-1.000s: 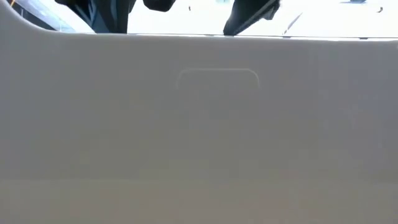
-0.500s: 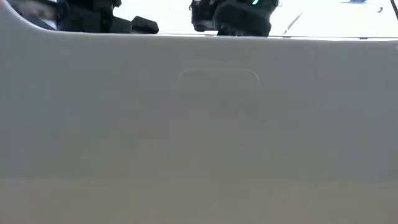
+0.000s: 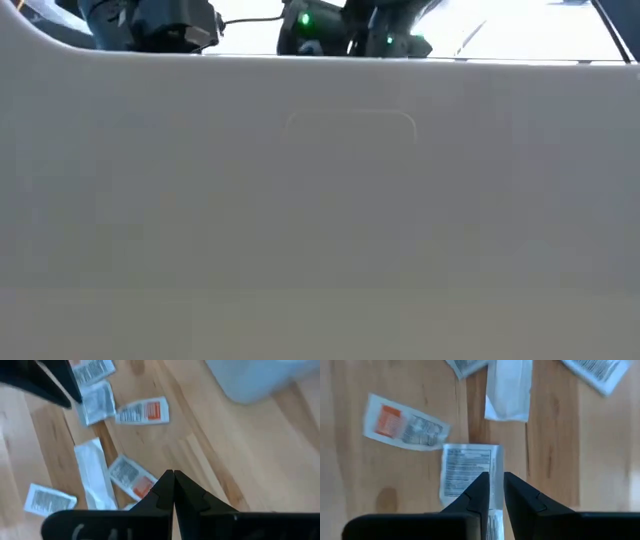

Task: Pick & Place First Aid Supplies
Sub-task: Put the blue alcohol pad into the top gray bin

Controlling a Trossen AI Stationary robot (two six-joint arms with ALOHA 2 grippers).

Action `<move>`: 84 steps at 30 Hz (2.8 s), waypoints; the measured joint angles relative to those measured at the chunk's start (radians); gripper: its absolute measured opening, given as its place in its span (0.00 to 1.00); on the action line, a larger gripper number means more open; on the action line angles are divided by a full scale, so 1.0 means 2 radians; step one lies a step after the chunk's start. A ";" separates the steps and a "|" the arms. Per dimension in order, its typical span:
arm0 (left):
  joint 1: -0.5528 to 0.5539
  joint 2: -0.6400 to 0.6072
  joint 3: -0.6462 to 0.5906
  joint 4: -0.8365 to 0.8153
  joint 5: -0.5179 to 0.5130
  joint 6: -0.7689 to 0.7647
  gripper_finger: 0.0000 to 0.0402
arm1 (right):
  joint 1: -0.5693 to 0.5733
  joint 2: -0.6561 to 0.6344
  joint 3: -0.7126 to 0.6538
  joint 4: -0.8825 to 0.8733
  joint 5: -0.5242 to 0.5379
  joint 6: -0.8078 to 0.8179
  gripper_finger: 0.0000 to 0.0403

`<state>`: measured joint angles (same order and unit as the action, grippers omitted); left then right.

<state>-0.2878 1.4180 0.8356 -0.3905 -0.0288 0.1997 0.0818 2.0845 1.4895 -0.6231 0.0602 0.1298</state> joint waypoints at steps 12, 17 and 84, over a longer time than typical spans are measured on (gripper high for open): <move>0.000 -0.022 0.000 -0.022 -0.001 -0.039 0.00 | -0.005 0.022 0.001 0.015 -0.006 -0.021 0.06; 0.000 -0.026 -0.003 -0.018 0.000 -0.054 0.00 | -0.005 0.022 0.001 0.022 -0.007 -0.018 0.01; -0.007 -0.169 -0.108 0.052 -0.081 -0.144 0.00 | -0.008 -0.003 -0.001 -0.029 0.006 -0.004 0.00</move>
<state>-0.3012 1.0799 0.6197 -0.2874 -0.1914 -0.0892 0.0667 2.0784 1.4876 -0.6817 0.0728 0.1219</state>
